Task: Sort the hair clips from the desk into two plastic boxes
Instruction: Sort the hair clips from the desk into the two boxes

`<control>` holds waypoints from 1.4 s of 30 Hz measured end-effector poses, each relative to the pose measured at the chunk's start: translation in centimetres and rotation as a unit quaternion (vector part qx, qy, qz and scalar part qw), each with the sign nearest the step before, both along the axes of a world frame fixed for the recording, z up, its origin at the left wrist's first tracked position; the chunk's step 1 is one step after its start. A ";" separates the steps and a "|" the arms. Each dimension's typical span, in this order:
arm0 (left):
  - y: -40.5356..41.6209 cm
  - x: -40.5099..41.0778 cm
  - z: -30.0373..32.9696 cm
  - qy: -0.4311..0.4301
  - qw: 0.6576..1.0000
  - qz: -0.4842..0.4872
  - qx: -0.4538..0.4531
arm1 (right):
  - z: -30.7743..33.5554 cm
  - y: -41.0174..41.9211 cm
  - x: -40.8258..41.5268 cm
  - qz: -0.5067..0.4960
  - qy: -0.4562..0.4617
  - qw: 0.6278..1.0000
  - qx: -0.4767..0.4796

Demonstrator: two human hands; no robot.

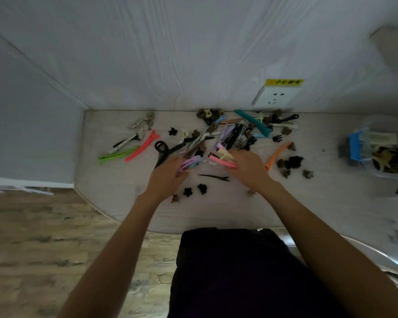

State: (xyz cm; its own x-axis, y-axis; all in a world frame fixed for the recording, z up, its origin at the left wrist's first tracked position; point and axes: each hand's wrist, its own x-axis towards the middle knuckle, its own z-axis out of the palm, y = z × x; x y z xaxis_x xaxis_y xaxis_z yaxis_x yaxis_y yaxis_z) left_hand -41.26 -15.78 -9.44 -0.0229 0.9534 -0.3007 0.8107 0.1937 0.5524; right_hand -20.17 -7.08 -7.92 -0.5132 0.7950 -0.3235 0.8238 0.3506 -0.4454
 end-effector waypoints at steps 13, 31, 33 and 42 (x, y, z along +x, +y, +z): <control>1.7 15.3 3.0 -0.277 0.938 0.211 -0.004 | 6.2 -4.7 15.5 -0.349 0.238 0.902 -0.093; 1.6 43.2 3.9 -0.368 0.925 0.043 -0.088 | 2.4 -6.3 41.6 -0.403 -0.033 0.913 -0.052; 1.8 44.0 4.0 -0.358 0.929 0.041 -0.083 | 2.7 -6.7 41.7 -0.391 0.028 0.918 -0.054; 4.0 50.9 5.9 -0.365 0.916 0.074 -0.148 | 2.5 -14.1 44.4 -0.316 0.013 0.930 0.185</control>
State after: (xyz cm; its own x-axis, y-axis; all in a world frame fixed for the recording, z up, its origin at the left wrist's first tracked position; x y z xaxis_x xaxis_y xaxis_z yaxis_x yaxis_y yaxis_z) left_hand 9.69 -11.83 -3.56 0.1643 0.8306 -0.5320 0.1989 0.5004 0.8426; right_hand 24.21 -21.17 -5.46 0.0916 0.9951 0.0379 0.9081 -0.0679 -0.4132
